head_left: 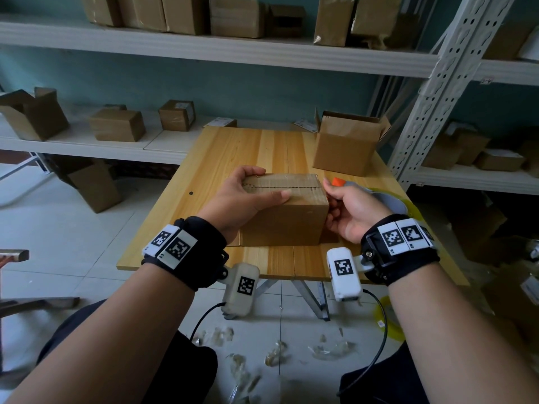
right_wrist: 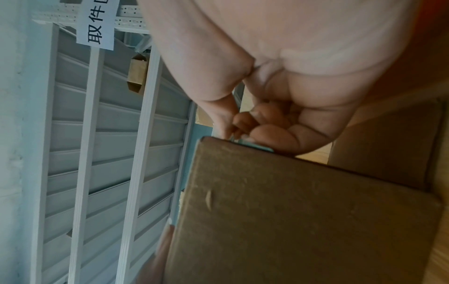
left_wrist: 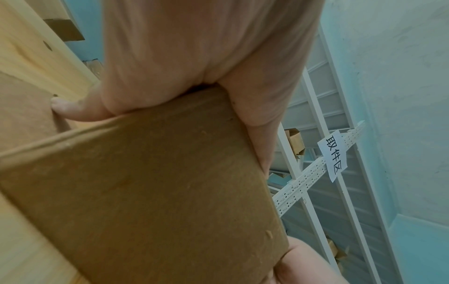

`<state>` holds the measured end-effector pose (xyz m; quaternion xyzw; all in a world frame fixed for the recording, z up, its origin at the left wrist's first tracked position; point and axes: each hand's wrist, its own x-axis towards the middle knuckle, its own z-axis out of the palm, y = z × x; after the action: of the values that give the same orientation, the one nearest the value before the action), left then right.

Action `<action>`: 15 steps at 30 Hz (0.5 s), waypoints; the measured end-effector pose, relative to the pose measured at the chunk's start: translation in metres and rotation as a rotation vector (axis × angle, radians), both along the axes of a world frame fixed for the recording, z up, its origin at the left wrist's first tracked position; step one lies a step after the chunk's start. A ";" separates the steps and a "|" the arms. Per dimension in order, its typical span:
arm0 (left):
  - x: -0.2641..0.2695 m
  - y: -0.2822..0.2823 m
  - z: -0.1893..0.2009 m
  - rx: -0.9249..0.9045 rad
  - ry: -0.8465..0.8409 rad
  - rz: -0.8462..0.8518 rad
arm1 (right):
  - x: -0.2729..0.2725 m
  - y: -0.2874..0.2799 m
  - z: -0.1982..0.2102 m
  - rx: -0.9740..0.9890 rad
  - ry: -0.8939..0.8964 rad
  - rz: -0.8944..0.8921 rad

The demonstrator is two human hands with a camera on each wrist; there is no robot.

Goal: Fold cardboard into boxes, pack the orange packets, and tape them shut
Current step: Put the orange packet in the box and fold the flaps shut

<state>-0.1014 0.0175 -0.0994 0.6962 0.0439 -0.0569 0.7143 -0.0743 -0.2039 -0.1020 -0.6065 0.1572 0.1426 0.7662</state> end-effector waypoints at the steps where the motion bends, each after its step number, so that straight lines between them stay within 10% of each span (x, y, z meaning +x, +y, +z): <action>1: 0.000 0.000 0.000 0.000 0.001 -0.002 | -0.001 0.001 0.000 0.004 0.008 0.001; 15: 0.001 0.001 0.000 -0.018 0.018 -0.014 | -0.005 0.007 -0.002 0.022 0.068 -0.020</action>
<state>-0.1002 0.0183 -0.0998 0.6893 0.0450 -0.0685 0.7198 -0.0791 -0.1964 -0.1043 -0.5911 0.1877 0.1576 0.7685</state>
